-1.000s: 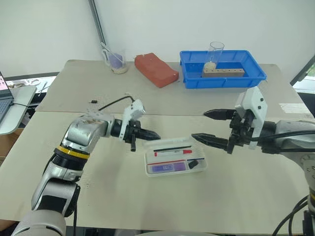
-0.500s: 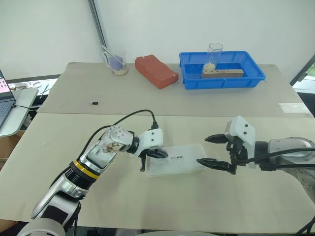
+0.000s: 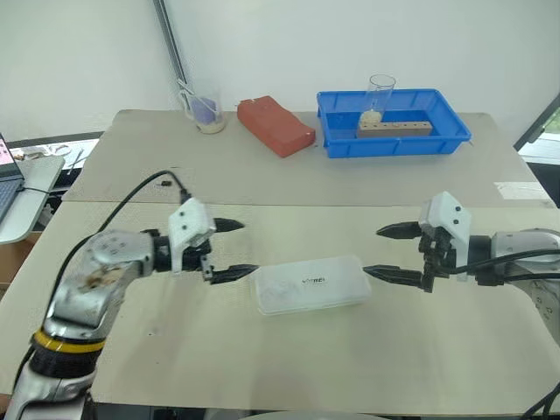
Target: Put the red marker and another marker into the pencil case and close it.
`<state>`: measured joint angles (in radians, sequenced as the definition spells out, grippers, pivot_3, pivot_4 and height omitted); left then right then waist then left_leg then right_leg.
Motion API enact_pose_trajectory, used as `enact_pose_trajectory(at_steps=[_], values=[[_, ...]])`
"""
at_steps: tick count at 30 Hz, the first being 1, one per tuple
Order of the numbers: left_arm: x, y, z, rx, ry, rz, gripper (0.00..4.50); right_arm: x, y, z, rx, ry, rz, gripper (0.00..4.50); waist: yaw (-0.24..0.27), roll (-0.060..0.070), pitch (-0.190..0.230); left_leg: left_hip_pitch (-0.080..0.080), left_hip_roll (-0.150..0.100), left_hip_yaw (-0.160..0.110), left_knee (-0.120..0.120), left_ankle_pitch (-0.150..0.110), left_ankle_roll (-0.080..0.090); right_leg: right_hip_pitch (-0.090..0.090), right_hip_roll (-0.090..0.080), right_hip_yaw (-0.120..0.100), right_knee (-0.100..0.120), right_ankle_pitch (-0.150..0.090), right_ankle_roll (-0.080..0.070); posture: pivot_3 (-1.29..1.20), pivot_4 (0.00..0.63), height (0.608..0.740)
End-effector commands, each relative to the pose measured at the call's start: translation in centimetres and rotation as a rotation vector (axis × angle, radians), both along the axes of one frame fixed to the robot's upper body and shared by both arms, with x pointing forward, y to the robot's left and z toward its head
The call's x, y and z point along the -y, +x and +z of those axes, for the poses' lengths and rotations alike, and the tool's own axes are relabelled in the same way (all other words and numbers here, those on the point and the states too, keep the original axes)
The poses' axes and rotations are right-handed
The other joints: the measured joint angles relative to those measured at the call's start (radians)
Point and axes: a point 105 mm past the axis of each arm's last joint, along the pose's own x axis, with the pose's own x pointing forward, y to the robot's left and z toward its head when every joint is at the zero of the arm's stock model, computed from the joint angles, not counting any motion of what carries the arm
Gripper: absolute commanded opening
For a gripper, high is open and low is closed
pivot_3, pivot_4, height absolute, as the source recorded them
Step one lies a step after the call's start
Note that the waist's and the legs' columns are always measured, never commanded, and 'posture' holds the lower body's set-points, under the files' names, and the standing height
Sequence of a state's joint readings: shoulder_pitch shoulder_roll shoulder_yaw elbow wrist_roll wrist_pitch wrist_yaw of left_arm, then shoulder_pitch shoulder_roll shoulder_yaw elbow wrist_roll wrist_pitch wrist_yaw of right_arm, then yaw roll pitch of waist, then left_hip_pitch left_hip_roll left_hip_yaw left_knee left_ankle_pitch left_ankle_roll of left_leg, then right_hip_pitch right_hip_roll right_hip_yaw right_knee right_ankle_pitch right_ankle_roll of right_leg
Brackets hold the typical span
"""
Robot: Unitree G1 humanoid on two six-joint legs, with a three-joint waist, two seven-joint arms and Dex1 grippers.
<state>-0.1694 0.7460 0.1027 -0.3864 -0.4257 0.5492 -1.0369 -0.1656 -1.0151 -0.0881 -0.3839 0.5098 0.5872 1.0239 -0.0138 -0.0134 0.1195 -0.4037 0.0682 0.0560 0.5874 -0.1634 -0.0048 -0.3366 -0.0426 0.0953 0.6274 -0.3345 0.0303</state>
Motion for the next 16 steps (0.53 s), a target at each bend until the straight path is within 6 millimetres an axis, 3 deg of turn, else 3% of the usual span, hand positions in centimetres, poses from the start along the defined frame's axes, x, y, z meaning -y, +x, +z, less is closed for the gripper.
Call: enact_pose_trajectory(at_steps=[1, 3, 9, 16], values=[[-2.4, -0.1, 1.0, 0.069, 0.013, 0.135, 4.48, 1.7, 0.4, 0.1, 0.051, -0.038, -0.025, 4.39, 0.002, 0.000, 0.000, 0.001, 0.000, 0.000, 0.000, 0.000, 0.000, 0.000, -0.001, 0.000, 0.000, 0.000, -0.001, 0.00, 0.150, 0.740], [-3.6, 0.1, 0.7, 0.085, 0.040, 0.226, 4.48, 2.1, 0.7, 0.2, 0.058, -0.017, -0.050, 4.39, 0.002, 0.000, 0.000, 0.002, 0.001, 0.002, 0.000, -0.001, -0.001, 0.000, -0.003, 0.000, -0.001, 0.000, -0.002, 0.00, 0.150, 0.740], [-4.7, 0.5, 0.7, 0.091, 0.055, 0.306, 4.48, 2.2, 1.2, 0.7, 0.071, 0.021, -0.081, 4.39, 0.001, 0.000, 0.000, 0.002, 0.001, 0.002, 0.000, -0.001, -0.002, 0.000, -0.004, 0.001, -0.001, 0.000, -0.006, 0.00, 0.150, 0.740], [-4.0, 0.4, 1.0, 0.079, 0.035, 0.270, 4.48, 1.7, 1.5, 1.0, 0.081, 0.041, -0.087, 4.39, 0.000, 0.000, 0.000, 0.000, 0.001, 0.002, -0.005, -0.001, -0.001, 0.000, -0.003, 0.001, -0.001, 0.002, -0.003, 0.00, 0.150, 0.740]])
